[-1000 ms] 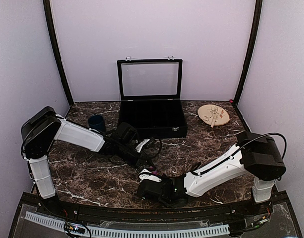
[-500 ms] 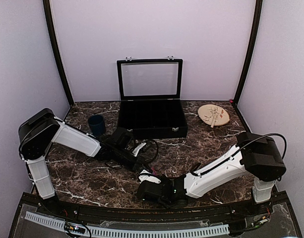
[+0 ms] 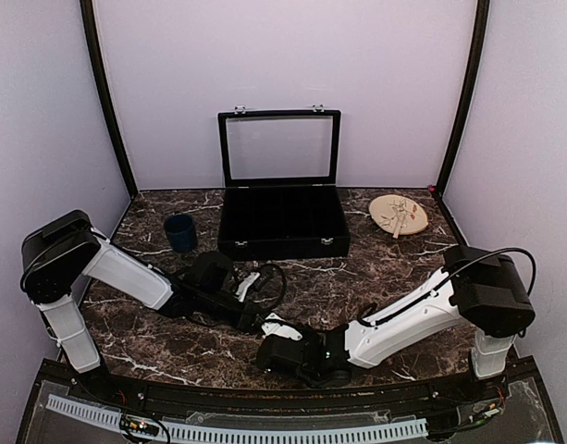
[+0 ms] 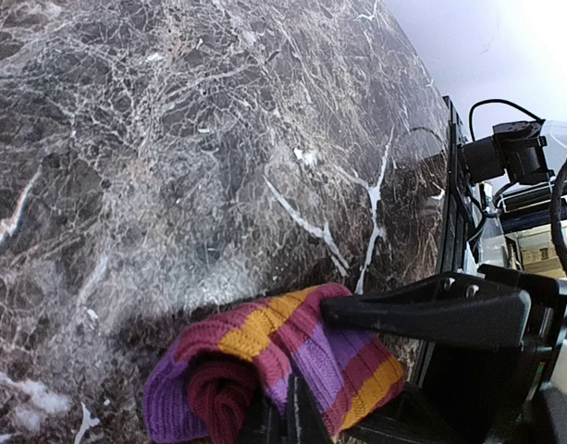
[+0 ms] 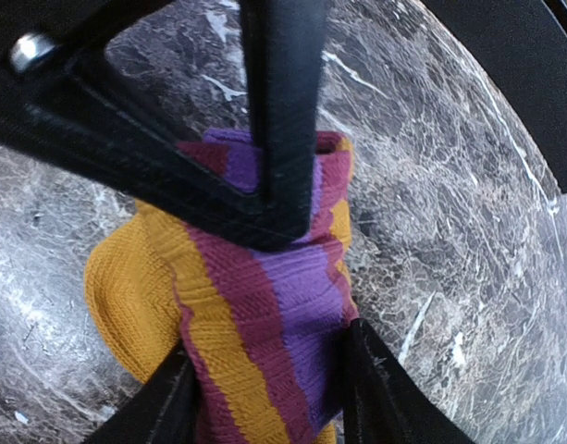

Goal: Roll the socks
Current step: Roll the sock at the center of the board.

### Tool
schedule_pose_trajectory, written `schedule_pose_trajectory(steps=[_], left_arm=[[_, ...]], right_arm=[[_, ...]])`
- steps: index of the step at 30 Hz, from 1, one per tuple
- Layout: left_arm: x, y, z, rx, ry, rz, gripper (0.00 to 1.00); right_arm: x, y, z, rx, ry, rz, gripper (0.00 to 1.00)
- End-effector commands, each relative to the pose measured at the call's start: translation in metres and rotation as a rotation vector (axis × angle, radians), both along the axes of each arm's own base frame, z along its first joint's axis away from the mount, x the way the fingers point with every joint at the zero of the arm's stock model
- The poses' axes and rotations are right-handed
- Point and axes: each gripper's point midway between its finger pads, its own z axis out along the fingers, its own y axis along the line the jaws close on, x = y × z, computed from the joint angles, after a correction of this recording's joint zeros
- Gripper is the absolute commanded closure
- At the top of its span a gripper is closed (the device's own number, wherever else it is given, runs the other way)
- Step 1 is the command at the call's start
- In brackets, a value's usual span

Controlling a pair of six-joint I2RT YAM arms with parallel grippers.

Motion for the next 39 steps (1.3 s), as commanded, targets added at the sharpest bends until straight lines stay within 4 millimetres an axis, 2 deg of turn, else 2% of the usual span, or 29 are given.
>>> schedule_pose_trajectory(steps=[1,15,29,34,39], left_arm=[[-0.009,-0.002,0.003,-0.007,-0.041,0.002,1.0],[-0.01,0.007,-0.001,0.08,-0.184,0.142,1.0],[-0.006,0.023,-0.021,0.138,-0.225,0.252,1.0],[-0.009,0.021,-0.017,0.133,-0.262,0.282,1.0],[-0.018,0.011,-0.013,0.106,-0.287,0.273,1.0]], right_arm=[[-0.027,-0.047,-0.065,-0.204,0.215,0.037,0.53],[-0.029,-0.05,-0.053,-0.109,0.302,0.019,0.43],[-0.039,-0.042,-0.029,0.011,0.375,0.056,0.37],[-0.04,-0.04,-0.025,0.035,0.38,0.061,0.37],[-0.036,-0.035,-0.019,0.076,0.375,0.049,0.37]])
